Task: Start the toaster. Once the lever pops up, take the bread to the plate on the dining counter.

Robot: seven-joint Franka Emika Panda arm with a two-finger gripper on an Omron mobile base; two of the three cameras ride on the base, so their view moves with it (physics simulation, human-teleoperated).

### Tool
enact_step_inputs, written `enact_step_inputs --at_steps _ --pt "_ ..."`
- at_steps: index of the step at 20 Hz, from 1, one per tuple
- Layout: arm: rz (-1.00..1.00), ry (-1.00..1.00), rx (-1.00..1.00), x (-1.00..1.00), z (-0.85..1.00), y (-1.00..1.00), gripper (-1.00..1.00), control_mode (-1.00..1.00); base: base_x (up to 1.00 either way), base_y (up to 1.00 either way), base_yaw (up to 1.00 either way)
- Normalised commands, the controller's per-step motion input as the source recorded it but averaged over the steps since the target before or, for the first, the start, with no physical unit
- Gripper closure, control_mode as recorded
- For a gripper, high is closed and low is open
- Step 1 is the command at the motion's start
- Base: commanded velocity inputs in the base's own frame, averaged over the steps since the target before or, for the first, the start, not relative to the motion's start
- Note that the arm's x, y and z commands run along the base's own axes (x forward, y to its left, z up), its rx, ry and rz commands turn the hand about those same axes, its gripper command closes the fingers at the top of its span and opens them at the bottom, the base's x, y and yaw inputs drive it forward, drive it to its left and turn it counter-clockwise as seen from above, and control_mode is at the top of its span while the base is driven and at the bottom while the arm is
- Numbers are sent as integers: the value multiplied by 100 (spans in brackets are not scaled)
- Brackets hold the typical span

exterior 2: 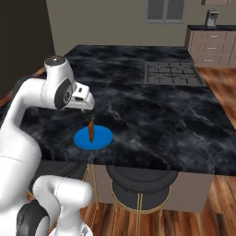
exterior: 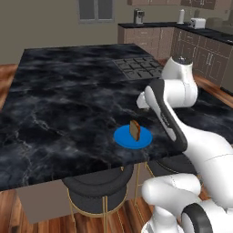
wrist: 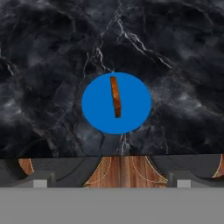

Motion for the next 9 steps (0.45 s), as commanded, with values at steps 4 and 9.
enact_step_inputs --at_steps 4,9 --pt "-15 -4 0 -100 36 0 -100 -100 0 0 0" --pt "-9 -4 0 -85 1 0 -100 -100 0 0 0"
